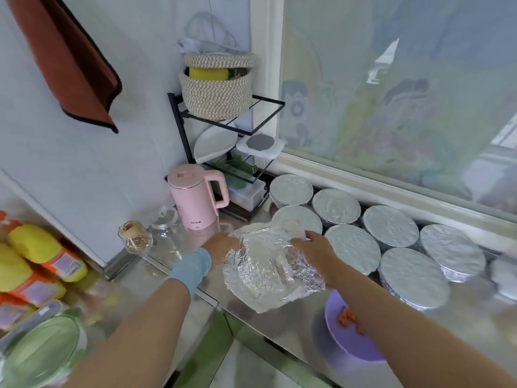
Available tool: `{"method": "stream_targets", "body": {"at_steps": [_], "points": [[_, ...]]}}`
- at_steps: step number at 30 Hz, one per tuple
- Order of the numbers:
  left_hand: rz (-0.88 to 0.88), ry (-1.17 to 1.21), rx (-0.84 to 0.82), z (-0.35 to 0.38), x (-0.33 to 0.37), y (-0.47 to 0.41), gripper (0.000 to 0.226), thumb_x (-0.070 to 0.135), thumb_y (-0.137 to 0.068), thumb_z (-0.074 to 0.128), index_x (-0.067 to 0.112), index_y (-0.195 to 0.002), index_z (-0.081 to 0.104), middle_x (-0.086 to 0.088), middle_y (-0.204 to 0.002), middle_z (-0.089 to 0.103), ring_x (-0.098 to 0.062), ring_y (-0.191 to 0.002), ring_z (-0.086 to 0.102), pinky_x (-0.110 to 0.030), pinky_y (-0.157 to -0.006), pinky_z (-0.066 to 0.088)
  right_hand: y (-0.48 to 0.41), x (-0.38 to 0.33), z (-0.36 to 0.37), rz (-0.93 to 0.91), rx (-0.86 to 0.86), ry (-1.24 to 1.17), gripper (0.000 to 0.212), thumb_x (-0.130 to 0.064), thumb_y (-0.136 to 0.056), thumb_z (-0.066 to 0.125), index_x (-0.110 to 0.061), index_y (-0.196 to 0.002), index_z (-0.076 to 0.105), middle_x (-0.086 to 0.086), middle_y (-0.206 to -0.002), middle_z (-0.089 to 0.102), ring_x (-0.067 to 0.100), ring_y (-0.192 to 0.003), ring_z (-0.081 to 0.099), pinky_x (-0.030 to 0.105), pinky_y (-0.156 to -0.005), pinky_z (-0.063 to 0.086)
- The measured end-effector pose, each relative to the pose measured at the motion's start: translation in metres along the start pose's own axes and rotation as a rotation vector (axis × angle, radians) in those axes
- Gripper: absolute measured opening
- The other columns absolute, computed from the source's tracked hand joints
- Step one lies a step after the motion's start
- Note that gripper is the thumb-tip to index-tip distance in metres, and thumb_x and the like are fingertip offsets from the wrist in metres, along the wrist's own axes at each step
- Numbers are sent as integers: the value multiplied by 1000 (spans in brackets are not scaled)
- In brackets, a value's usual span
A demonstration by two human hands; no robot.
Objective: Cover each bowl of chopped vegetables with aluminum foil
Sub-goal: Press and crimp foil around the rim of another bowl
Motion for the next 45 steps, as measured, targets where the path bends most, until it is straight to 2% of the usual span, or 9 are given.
{"method": "stream_targets", "body": {"at_steps": [4,10,16,25,29,34,36,40,45], "points": [[-29,210,-62,57,9,19,53,21,-73,71,9,-123,59,-14,-116,67,-41,-110,62,-51,-100,48,22,29,-67,14,101,-33,23,-15,-79,67,-13,-65,50,0,-54,41,11,-42,33,19,-41,25],[-102,316,-328,170,5,55,26,11,-93,64,6,-119,62,-13,-112,71,-22,-92,67,-30,-77,59,55,94,-160,96,329,-99,24,-15,-83,61,-13,-64,46,2,-52,44,14,-41,36,22,-41,28],[-22,199,-93,200,7,68,16,20,-91,67,12,-79,60,-5,-77,65,-12,-51,56,-17,-44,42,84,132,-206,140,482,-109,31,-20,-91,57,-10,-63,47,4,-56,48,19,-50,42,29,-48,31],[-6,438,-129,212,2,66,19,11,-90,68,6,-108,65,-15,-98,74,-29,-80,70,-41,-75,61,109,163,-194,234,546,-227,11,-16,-86,58,-7,-80,60,10,-70,58,22,-58,50,27,-52,39],[-46,165,-146,204,-13,60,13,8,-86,69,13,-98,66,-9,-90,72,-20,-61,66,-30,-60,54,118,171,-177,265,514,-227,20,-1,-78,58,-20,-83,56,2,-67,58,19,-53,52,24,-51,41],[25,-333,-164,206,-31,45,6,13,-76,60,16,-76,55,-4,-76,61,-25,-69,62,-36,-73,57,129,200,-164,323,517,-42,30,-21,-89,61,-11,-64,47,3,-56,44,21,-53,43,27,-53,34],[79,-476,-73,203,-26,46,22,16,-81,62,18,-102,55,-4,-99,57,-25,-94,60,-33,-80,49,130,207,-158,328,503,6,28,-28,-93,60,-10,-71,57,2,-59,51,20,-57,49,28,-56,38],[529,-574,110,214,26,63,32,12,-92,57,20,-123,55,-1,-125,51,-21,-120,46,-30,-100,39,120,209,-159,302,523,27,27,-30,-94,59,-13,-73,61,-1,-57,52,18,-56,49,28,-58,39],[869,-858,-145,285,49,73,37,22,-99,45,23,-135,50,5,-145,41,-17,-137,32,-29,-112,28,102,204,-169,289,542,143,20,-22,-96,52,-8,-82,59,1,-66,56,23,-67,54,30,-59,37]]}}
Point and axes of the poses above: each hand's wrist, its own y-axis away from the middle knuckle, its own z-axis out of the palm, x = y × z, the point moved 10 cm from there along -y, towards the middle knuckle
